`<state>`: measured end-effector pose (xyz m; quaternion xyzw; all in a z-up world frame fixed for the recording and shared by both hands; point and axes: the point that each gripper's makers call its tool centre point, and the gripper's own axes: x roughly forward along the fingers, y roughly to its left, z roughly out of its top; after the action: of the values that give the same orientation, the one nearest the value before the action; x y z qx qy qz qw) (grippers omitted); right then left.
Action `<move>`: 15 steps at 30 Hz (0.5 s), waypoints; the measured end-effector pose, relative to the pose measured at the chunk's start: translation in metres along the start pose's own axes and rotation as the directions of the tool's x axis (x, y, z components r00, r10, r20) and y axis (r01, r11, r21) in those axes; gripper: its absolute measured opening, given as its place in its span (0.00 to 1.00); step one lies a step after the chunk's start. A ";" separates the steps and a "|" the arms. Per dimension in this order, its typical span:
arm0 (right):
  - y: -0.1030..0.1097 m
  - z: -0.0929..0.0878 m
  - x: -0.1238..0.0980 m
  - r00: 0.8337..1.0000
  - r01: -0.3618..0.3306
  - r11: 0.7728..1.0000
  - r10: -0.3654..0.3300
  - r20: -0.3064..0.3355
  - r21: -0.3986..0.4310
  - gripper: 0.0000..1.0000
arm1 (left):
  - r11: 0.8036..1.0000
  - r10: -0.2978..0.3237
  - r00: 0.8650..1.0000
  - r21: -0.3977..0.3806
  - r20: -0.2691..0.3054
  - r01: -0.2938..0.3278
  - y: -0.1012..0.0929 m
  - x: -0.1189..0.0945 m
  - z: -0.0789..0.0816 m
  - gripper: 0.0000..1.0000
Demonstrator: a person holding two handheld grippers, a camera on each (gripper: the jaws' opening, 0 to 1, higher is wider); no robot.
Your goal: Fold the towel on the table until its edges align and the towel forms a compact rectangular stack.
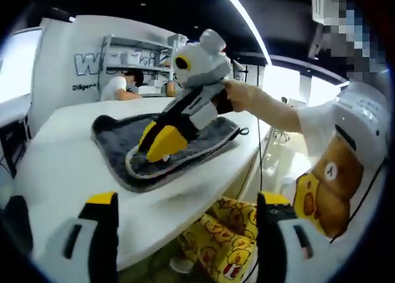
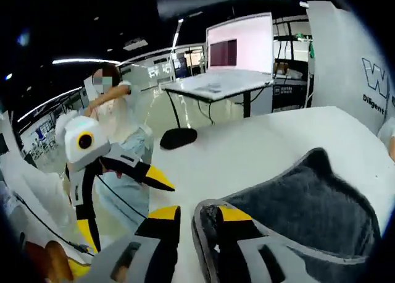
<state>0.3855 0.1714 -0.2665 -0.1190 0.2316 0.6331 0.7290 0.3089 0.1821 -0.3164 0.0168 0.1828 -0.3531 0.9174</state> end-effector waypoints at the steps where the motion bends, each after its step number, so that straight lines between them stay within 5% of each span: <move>1: -0.003 0.005 -0.015 0.999 0.012 1.000 -0.012 0.039 0.009 0.26 | 1.000 0.000 1.000 0.000 0.001 0.000 0.000 0.000 0.000 0.98; 5: -0.015 0.009 -0.083 0.978 0.090 0.995 -0.094 0.186 0.034 0.29 | 1.000 0.000 1.000 0.000 0.004 0.000 0.000 0.001 0.002 0.98; 8: -0.025 -0.011 -0.148 0.937 0.210 0.976 -0.220 0.273 0.065 0.29 | 1.000 -0.005 1.000 0.001 0.007 0.005 -0.002 0.003 0.003 0.98; 12: -0.035 -0.053 -0.212 0.872 0.376 0.919 -0.394 0.291 0.119 0.29 | 1.000 -0.010 1.000 0.006 0.019 0.009 -0.003 0.009 0.009 0.97; 15: -0.038 -0.090 -0.236 0.846 0.447 0.881 -0.473 0.247 0.156 0.31 | 1.000 0.007 1.000 0.026 0.001 -0.007 -0.001 0.015 0.009 0.97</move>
<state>0.3841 -0.0814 -0.2332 -0.0471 0.1209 0.4385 0.8893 0.3212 0.1701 -0.3132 0.0295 0.1777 -0.3522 0.9184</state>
